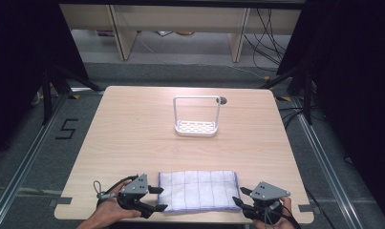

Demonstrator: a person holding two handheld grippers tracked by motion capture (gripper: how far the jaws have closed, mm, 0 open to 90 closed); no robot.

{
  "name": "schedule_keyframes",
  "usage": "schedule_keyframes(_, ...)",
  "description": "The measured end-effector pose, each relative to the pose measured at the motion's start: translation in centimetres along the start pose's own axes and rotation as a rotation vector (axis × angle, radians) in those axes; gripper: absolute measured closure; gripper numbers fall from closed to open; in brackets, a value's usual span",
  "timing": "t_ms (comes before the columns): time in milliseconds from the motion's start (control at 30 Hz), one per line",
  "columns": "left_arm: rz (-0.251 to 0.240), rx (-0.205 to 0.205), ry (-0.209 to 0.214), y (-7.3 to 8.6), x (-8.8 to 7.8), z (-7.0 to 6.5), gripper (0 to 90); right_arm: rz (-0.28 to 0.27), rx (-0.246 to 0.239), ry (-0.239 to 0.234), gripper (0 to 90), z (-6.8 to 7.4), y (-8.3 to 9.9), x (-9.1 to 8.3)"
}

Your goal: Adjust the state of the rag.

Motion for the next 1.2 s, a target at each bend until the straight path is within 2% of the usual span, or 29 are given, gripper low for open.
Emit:
schedule_keyframes(67,-0.017,-0.044,-0.07,-0.5,-0.1,1.3,39.5,0.02,0.037,0.026,52.2,-0.4,0.1,0.4)
schedule_keyframes(100,-0.035,-0.045,-0.094,-0.6,0.0,1.8,39.1,0.038,0.036,0.045,51.3,-0.6,0.3,0.7)
schedule_keyframes(200,-0.023,-0.07,-0.171,-0.9,0.2,3.7,38.2,0.089,0.072,0.069,47.5,-0.7,0.8,1.3)
schedule_keyframes(233,-0.01,-0.084,-0.194,-1.0,0.3,4.5,38.2,0.107,0.103,0.069,46.6,-0.6,0.9,1.4)
schedule_keyframes(300,-0.014,-0.127,-0.196,-1.0,0.8,5.3,38.1,0.11,0.09,0.076,46.4,-0.8,1.0,1.6)
schedule_keyframes(333,0.002,-0.127,-0.2,-0.9,1.0,5.7,38.1,0.12,0.113,0.069,46.9,-0.5,1.0,1.6)
schedule_keyframes(467,0.036,-0.142,-0.204,-0.7,2.3,6.5,39.0,0.147,0.085,0.08,47.2,-0.2,1.2,1.9)
schedule_keyframes(500,0.037,-0.136,-0.202,-0.7,2.5,6.6,39.4,0.166,0.107,0.083,47.2,-0.2,1.4,2.0)
schedule_keyframes(567,0.064,-0.124,-0.201,-0.7,3.2,6.9,40.6,0.179,0.098,0.089,47.5,-0.3,1.6,2.2)
schedule_keyframes(600,0.071,-0.116,-0.196,-0.6,3.6,7.0,41.4,0.188,0.118,0.089,47.8,-0.2,1.6,2.2)
schedule_keyframes(667,0.093,-0.093,-0.183,-0.4,4.0,7.0,48.8,0.192,0.097,0.103,48.3,-0.3,1.8,2.5)
schedule_keyframes(733,0.086,-0.077,-0.169,-0.4,4.1,6.8,55.7,0.2,0.093,0.095,48.9,-0.3,1.9,2.6)
schedule_keyframes(767,0.092,-0.052,-0.177,-0.4,4.0,6.7,58.0,0.207,0.091,0.096,49.1,-0.3,2.0,2.7)
schedule_keyframes(833,0.093,-0.032,-0.18,-0.3,3.8,6.5,66.0,0.219,0.094,0.086,50.6,-0.2,2.1,2.8)
schedule_keyframes(867,0.09,-0.04,-0.18,-0.3,3.8,6.3,68.8,0.217,0.09,0.089,50.8,-0.2,2.1,2.8)
schedule_keyframes(900,0.098,-0.011,-0.182,-0.2,3.7,6.3,71.3,0.223,0.085,0.09,50.9,-0.1,2.1,2.8)
schedule_keyframes(967,0.106,0.009,-0.172,-0.2,3.7,6.2,74.3,0.227,0.071,0.096,50.4,0.1,2.0,2.7)
schedule_keyframes(1000,0.09,-0.019,-0.171,-0.2,3.9,6.0,75.3,0.223,0.07,0.092,49.7,0.1,1.9,2.6)
schedule_keyframes(1033,0.104,0.012,-0.175,-0.2,3.7,6.1,76.1,0.211,0.065,0.094,49.6,0.1,1.8,2.6)
schedule_keyframes(1067,0.082,-0.024,-0.18,-0.1,3.8,5.9,77.7,0.206,0.095,0.082,49.6,0.2,1.7,2.4)
schedule_keyframes(1100,0.086,-0.006,-0.176,-0.2,3.8,5.9,78.4,0.2,0.092,0.082,49.6,0.2,1.7,2.4)
schedule_keyframes(1167,0.087,-0.007,-0.174,-0.2,3.8,5.9,78.8,0.215,0.104,0.073,50.5,0.3,1.8,2.4)
schedule_keyframes(1200,0.088,-0.009,-0.179,-0.2,3.8,5.9,78.9,0.224,0.092,0.073,51.3,0.3,2.0,2.6)
Point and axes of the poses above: each handheld gripper's, and its own axes: x roughly forward along the jaws, y roughly out of its underside, z roughly to its left, the point moved 3 cm from there along x, roughly forward along the jaws, and after that the axes turned 2 degrees about -y, right-handed, at the moved point
